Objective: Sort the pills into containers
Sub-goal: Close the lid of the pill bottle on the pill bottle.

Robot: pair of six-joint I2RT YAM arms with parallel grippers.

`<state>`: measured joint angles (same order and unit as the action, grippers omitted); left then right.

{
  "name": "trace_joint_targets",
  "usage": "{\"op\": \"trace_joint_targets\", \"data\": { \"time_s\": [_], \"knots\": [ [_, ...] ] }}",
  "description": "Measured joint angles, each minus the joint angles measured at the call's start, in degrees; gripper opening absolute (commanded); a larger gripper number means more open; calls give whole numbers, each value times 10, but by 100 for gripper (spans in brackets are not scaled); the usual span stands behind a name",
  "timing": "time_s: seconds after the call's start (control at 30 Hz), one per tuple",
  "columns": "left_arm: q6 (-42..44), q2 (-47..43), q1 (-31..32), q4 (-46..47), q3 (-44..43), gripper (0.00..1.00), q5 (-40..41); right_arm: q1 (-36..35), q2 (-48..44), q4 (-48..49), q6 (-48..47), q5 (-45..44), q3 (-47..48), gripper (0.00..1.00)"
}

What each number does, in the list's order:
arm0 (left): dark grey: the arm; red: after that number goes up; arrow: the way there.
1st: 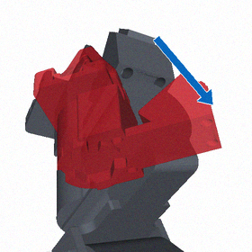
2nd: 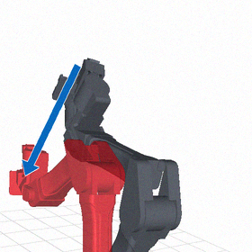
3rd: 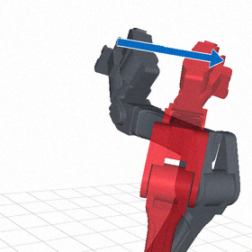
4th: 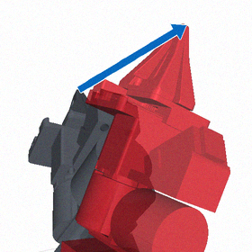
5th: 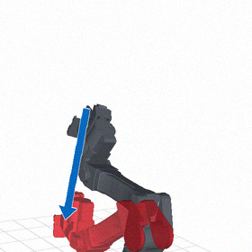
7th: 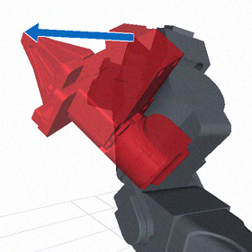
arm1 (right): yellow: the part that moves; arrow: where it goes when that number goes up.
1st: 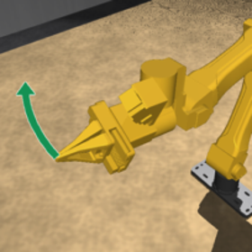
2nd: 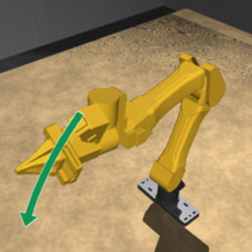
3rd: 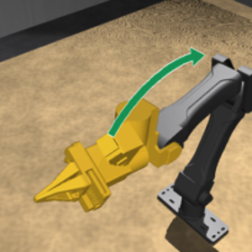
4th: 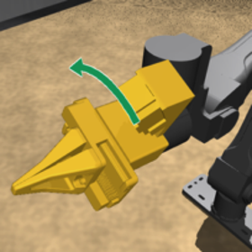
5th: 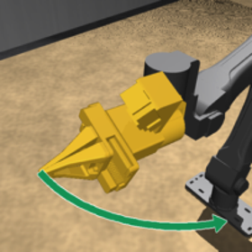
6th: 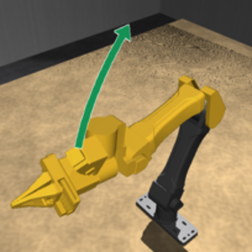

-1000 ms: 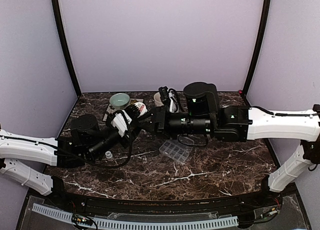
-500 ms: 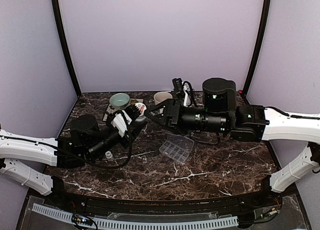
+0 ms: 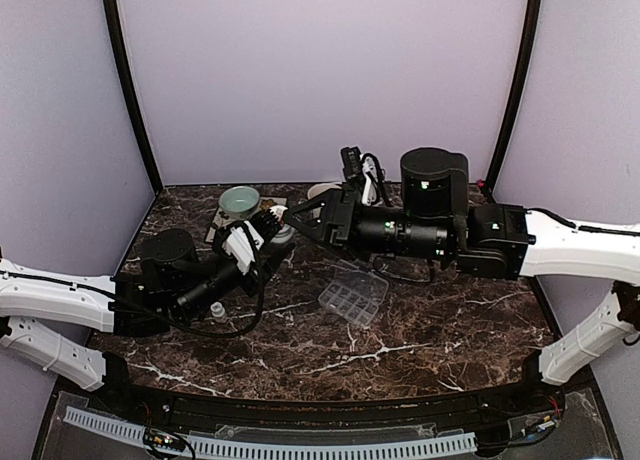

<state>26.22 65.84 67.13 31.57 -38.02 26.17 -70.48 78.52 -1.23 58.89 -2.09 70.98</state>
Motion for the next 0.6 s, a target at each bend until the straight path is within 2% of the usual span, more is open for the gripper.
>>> {"op": "trace_joint_targets", "data": {
  "time_s": [0.37, 0.6],
  "knots": [
    [0, 0, 0, -2, 0, 0, -1, 1, 26, -1, -3, 9, 25, 48],
    [-1, 0, -1, -4, 0, 0, 5, 5, 36, -5, -3, 13, 36, 43]
  ]
}}
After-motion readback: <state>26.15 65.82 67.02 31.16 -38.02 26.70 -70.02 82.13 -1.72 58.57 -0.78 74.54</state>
